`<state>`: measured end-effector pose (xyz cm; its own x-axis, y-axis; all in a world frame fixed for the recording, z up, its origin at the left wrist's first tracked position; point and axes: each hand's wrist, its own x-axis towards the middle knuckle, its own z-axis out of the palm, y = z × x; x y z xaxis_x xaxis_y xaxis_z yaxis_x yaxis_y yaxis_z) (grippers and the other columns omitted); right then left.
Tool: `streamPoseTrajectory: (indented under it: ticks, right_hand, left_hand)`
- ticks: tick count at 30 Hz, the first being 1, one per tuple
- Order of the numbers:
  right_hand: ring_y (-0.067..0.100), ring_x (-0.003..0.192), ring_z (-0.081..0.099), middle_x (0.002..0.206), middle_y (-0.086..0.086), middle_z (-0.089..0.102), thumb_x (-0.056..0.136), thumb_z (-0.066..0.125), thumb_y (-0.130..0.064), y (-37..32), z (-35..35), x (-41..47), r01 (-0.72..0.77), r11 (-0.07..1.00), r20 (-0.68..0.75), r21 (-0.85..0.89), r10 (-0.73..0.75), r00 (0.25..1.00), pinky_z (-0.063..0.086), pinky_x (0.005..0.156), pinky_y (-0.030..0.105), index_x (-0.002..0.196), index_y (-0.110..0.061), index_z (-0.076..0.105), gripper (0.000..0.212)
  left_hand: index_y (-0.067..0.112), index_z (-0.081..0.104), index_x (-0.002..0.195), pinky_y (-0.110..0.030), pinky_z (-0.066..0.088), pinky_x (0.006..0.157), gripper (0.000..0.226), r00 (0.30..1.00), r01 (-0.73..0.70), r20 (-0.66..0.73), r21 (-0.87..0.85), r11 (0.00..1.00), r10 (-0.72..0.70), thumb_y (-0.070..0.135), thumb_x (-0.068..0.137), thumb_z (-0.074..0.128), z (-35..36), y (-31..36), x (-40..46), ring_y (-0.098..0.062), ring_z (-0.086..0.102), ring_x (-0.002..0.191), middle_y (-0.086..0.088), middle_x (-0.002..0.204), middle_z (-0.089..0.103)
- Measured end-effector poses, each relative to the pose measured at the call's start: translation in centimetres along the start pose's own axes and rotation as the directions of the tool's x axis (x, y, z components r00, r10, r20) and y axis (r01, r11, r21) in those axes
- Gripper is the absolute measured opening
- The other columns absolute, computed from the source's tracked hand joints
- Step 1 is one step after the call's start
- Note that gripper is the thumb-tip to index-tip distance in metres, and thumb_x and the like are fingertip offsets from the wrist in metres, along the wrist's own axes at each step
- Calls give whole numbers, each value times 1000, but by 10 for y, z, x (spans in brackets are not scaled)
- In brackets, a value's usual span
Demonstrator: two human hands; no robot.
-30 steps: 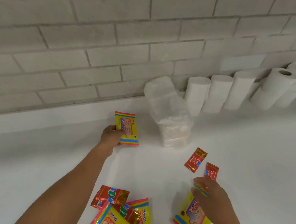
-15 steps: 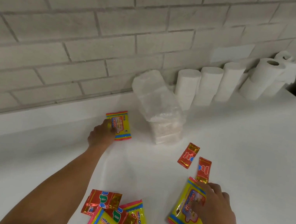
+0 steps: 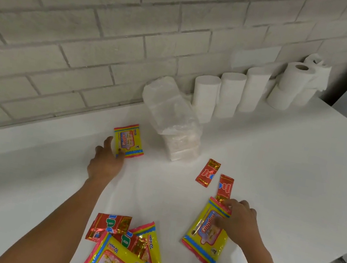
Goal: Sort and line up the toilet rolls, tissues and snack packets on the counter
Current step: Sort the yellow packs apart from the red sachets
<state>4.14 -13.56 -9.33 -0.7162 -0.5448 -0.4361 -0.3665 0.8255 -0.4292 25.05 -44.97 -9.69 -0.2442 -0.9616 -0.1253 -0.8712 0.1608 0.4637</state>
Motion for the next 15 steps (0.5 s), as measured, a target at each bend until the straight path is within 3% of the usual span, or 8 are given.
streamPoseTrajectory:
  ticks: [4, 7, 12, 15]
  right_hand:
    - [17, 102, 60, 109, -1, 58, 86, 75, -31, 4, -5, 7, 25, 994, 30, 107, -29, 999, 53, 84, 31, 116, -21, 66, 33]
    - [16, 94, 65, 105, 0, 68, 87, 73, -25, 9, -9, 11, 39, 979, 69, 198, -53, 996, 54, 77, 30, 92, -23, 66, 9]
    - [8, 77, 66, 88, -2, 71, 90, 69, -15, -3, -27, 9, 65, 889, 148, 453, -147, 978, 48, 57, 19, 80, -24, 69, 13]
    - [9, 76, 68, 89, -1, 73, 91, 68, -16, -16, -38, 7, 112, 858, 190, 501, -235, 953, 48, 57, 20, 81, -24, 70, 13]
  left_hand:
    - [26, 22, 154, -47, 48, 88, 70, 999, -42, 6, -95, 995, 43, 39, 96, 59, 2, 1, -29, -38, 60, 114, -15, 135, 51]
    - [26, 18, 156, -42, 45, 89, 75, 996, -85, -19, -182, 980, 83, 37, 95, 61, 8, 12, -59, -30, 60, 114, -8, 129, 57]
    - [36, 25, 152, -33, 49, 81, 70, 984, -135, 66, -308, 942, 163, 37, 94, 64, 19, 41, -109, -13, 64, 85, 4, 116, 63]
    - [40, 23, 151, -26, 51, 80, 71, 961, -160, 138, -429, 889, 239, 40, 94, 65, 27, 59, -142, -7, 65, 89, 8, 112, 65]
